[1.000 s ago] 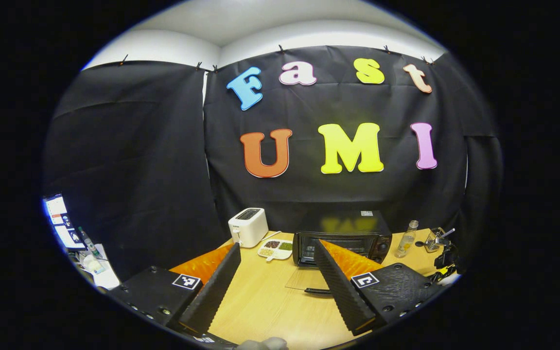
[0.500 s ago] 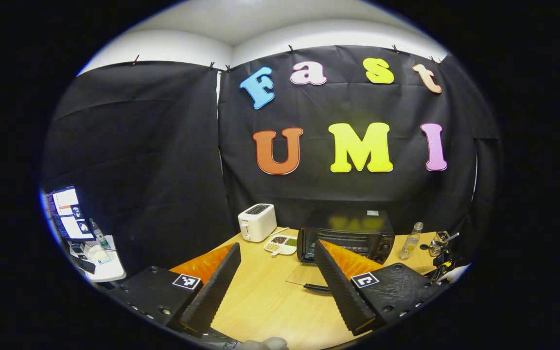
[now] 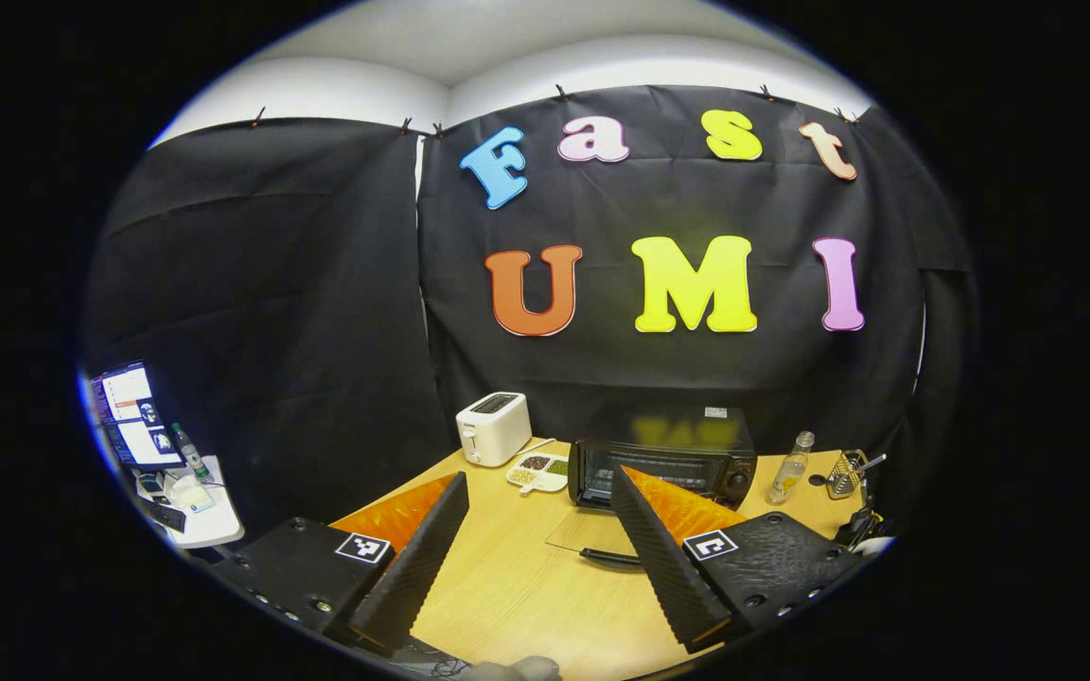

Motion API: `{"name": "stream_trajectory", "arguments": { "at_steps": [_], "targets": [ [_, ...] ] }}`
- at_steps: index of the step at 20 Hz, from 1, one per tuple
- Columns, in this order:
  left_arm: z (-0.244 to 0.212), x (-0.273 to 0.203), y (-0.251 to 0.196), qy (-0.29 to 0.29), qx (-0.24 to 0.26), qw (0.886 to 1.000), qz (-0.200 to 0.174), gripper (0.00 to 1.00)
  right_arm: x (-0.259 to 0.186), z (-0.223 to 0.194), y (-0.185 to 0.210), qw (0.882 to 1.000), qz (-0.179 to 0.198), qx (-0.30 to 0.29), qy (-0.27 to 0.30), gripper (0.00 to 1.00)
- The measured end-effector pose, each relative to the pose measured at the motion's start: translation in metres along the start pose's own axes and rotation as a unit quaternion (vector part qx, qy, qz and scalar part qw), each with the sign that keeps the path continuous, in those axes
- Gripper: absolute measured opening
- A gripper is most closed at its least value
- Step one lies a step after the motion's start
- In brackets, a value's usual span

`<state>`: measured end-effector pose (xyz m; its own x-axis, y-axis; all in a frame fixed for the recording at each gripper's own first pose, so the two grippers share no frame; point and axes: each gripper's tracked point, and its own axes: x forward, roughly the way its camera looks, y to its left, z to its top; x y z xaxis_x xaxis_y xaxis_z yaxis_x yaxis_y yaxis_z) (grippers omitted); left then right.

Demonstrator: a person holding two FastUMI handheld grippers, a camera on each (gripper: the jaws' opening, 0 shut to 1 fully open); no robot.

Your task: Open the electric oven with the left hand, put the food in, and close the electric oven.

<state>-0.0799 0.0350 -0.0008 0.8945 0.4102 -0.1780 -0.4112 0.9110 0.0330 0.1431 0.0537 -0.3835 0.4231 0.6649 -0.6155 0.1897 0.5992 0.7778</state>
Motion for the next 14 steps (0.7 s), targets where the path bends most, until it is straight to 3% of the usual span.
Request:
{"name": "stream_trajectory", "arguments": {
  "at_steps": [8, 14],
  "targets": [
    [0.008, -0.001, 0.001, -0.009, 0.005, 0.999, -0.033, 0.97, -0.013, -0.01, 0.048, 0.997, 0.035, 0.05, -0.053, 0.04],
    [0.001, -0.023, 0.045, -0.023, 0.015, 0.998, -0.051, 0.97, -0.017, -0.045, 0.1, 0.991, 0.047, 0.079, -0.096, 0.0]
  ]
}}
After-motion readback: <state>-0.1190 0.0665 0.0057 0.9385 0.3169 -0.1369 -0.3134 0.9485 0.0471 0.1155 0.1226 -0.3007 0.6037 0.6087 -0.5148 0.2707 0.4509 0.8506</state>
